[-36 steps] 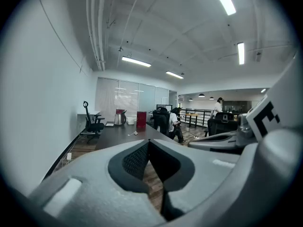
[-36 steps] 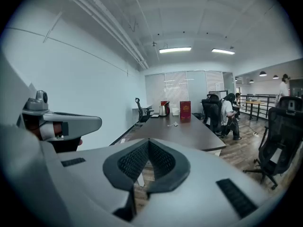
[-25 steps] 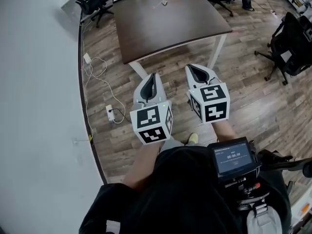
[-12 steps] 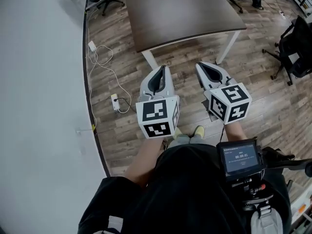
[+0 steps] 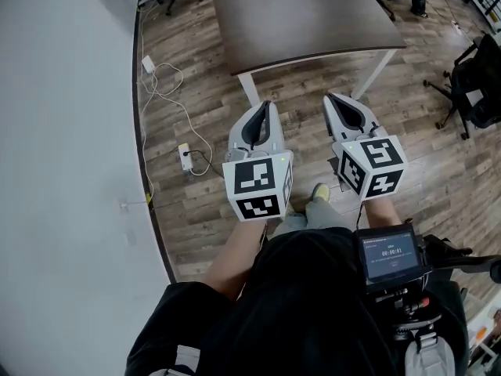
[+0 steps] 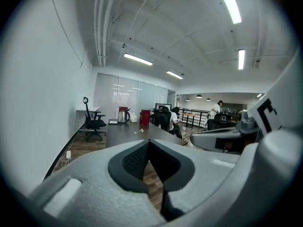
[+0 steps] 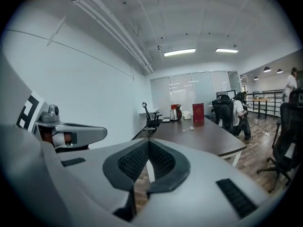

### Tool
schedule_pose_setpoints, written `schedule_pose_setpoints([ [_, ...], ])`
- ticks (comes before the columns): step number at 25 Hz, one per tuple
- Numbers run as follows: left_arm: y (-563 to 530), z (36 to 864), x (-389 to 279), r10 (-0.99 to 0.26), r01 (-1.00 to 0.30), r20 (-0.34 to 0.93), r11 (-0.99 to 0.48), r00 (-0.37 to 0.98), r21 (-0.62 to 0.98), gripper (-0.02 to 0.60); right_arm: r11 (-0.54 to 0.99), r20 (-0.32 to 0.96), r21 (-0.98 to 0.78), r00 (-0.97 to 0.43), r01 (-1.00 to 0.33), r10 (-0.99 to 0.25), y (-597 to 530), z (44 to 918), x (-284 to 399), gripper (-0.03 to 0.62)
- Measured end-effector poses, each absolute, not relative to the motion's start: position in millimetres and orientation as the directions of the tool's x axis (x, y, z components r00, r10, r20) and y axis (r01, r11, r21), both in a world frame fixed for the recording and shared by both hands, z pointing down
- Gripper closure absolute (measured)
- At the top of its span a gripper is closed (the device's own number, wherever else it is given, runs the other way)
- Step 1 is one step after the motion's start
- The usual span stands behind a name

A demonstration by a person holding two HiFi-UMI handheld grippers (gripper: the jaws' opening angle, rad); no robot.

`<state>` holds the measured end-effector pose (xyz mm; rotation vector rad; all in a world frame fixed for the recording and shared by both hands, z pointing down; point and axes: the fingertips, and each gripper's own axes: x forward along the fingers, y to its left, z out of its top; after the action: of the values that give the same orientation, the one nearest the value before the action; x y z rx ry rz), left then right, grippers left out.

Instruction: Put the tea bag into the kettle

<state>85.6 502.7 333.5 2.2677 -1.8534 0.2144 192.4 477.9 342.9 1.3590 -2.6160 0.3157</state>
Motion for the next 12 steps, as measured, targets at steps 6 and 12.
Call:
schedule_pose_setpoints([
  [6,488,334,87,-0.949,-0.979,0.241,-0.194,0.203,0.059,0.578,0.555,0.279,-0.074,-0.551,-0.829,-0.786,464,346,193,0.588],
  [12,436,336,102,-0.944,-0.979,0.258,-0.195,0.205,0.062,0.578,0.565,0.265,-0.047,-0.555,-0.824,-0.788,406,344,206,0.588],
])
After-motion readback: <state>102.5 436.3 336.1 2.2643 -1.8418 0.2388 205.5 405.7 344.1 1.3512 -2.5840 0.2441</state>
